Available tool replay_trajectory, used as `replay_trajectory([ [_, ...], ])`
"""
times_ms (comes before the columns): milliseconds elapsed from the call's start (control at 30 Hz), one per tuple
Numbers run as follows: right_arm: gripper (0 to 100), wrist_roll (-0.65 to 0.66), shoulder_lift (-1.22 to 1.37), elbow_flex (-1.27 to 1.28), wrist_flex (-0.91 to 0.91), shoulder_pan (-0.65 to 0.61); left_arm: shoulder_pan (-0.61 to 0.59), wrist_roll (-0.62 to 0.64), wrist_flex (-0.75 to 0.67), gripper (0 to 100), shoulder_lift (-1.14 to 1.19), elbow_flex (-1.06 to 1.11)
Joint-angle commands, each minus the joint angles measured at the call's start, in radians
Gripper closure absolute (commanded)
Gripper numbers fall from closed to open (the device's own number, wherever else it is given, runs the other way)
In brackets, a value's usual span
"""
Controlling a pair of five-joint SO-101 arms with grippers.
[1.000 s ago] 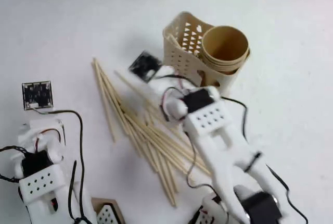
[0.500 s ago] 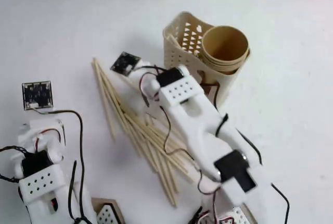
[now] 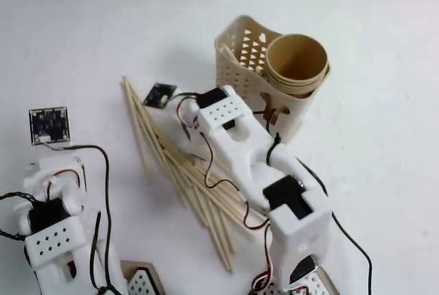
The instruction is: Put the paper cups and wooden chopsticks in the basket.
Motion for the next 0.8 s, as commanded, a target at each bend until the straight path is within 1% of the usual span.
replay_trajectory([
  [0, 80.0, 0.009, 0.03, -0.048, -0.001, -0.007, -0.002, 0.003, -0.026, 98, -0.016, -0.003],
  [167, 80.1, 0.009, 0.09, -0.048, -0.054, -0.004, -0.002, 0.003, -0.026, 98, -0.016, -0.003],
  [233, 81.6, 0.009, 0.107, -0.048, -0.064, -0.005, -0.002, 0.003, -0.026, 98, -0.016, -0.003],
  [267, 83.9, 0.011, 0.113, -0.048, -0.071, -0.005, -0.002, 0.003, -0.026, 98, -0.018, -0.003],
  [400, 99.0, 0.011, 0.13, -0.048, -0.101, -0.005, -0.002, 0.003, -0.026, 98, -0.018, -0.003],
  [467, 96.9, 0.011, 0.13, -0.046, -0.096, -0.005, -0.002, 0.003, -0.026, 98, -0.018, -0.003],
  [600, 98.1, 0.011, 0.122, -0.046, -0.094, -0.007, -0.002, 0.003, -0.026, 98, -0.018, -0.003],
  [767, 98.1, 0.011, 0.022, -0.046, -0.042, -0.007, -0.002, 0.003, -0.026, 98, -0.018, -0.003],
])
